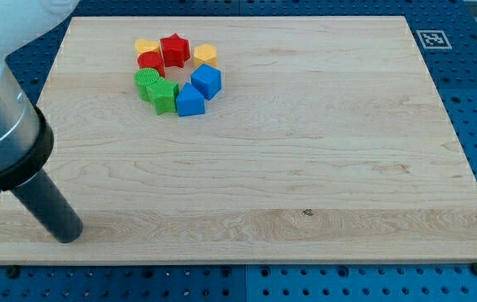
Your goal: Move your arm towards bottom left
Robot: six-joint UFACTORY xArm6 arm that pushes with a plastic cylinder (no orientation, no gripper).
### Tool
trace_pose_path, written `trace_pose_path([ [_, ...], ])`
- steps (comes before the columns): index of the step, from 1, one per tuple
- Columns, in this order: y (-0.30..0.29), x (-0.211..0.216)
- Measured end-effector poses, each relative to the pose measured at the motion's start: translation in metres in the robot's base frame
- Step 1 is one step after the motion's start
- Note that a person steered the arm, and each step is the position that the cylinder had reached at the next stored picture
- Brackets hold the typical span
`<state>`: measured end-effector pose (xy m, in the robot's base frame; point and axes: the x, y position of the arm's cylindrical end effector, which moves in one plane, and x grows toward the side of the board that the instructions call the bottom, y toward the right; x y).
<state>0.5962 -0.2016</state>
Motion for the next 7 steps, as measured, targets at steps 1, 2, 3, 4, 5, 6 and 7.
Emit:
trace_pose_path([
  [1, -0.001, 0.0],
  [2, -0.003, 0.0],
  [3, -0.013, 0.0],
  [4, -0.024, -0.003],
  [5, -0.053, -0.003],
  [6, -0.082, -0.008],
  [7, -0.102, -0.024],
])
